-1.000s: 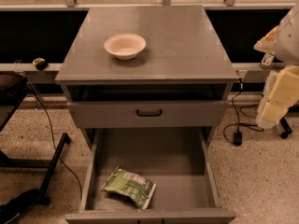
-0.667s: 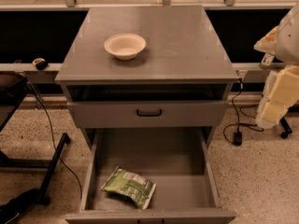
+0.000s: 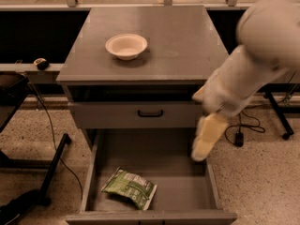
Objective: Pick green jalapeno chip bag from middle drawer and place on counter
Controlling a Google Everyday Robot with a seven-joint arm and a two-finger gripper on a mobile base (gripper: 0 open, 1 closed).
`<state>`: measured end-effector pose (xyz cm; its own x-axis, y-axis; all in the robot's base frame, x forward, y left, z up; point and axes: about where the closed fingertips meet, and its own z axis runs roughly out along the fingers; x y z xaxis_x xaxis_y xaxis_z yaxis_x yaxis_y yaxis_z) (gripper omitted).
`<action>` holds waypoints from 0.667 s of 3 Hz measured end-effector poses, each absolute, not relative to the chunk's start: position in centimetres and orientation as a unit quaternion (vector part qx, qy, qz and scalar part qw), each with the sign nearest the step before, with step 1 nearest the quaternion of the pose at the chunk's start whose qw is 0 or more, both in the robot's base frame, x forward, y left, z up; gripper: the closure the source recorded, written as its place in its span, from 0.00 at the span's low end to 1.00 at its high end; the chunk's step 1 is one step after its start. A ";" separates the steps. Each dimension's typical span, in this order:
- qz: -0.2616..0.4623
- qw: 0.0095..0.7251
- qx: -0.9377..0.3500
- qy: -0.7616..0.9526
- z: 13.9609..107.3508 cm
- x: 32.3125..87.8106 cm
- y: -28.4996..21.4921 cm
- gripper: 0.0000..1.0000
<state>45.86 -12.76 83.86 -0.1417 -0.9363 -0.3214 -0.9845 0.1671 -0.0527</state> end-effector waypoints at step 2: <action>0.074 0.148 -0.693 0.702 80.1 45.4 -11.4 0.00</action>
Offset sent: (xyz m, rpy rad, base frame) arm -0.0062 0.0121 -0.0382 -0.0063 -0.0081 0.0628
